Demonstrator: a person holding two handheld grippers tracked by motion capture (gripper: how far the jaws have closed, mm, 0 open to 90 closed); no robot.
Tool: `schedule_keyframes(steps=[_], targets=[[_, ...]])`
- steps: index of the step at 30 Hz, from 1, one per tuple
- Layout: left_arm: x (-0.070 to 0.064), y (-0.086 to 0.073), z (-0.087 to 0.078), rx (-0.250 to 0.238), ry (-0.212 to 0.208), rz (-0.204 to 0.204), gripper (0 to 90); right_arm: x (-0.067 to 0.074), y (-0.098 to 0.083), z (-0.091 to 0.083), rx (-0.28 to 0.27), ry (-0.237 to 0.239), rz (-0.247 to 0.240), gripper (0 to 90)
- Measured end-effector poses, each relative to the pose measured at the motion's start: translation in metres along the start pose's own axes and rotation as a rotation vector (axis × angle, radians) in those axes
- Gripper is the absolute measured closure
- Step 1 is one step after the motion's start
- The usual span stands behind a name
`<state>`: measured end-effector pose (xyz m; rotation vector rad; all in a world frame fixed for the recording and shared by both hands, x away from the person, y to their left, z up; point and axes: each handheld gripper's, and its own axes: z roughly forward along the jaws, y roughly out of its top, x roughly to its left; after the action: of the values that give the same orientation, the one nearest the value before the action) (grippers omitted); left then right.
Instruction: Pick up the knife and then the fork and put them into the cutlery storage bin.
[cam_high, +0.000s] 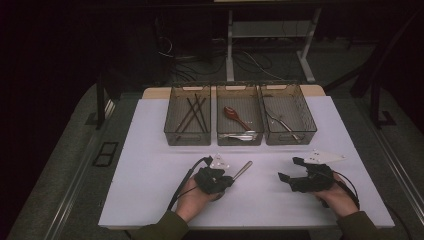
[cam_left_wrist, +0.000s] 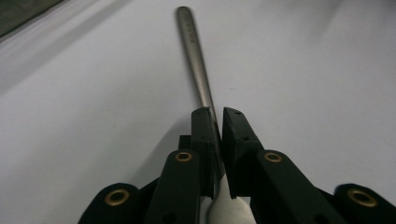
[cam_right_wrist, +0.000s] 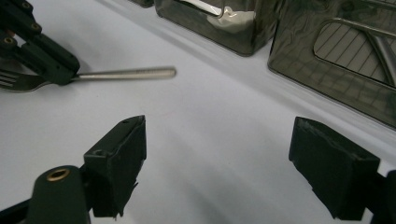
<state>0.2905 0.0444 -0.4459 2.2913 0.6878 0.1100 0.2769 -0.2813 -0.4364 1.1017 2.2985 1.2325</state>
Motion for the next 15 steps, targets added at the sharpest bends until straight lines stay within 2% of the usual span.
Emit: schedule_keyframes(steps=[9,11,15], targets=[[-0.0032,0.0003,-0.0022,0.022,-0.009,0.088,84.8,-0.0014,0.0012,-0.002,-0.001,0.02,0.016,18.6],[-0.0028,0.0,-0.003,0.022,-0.013,0.112,84.8,-0.0015,0.0027,-0.0034,0.002,0.034,0.011,18.6],[-0.0019,0.0016,-0.0067,0.012,-0.041,0.151,84.8,-0.0007,0.007,-0.0062,0.015,0.109,-0.007,16.6]])
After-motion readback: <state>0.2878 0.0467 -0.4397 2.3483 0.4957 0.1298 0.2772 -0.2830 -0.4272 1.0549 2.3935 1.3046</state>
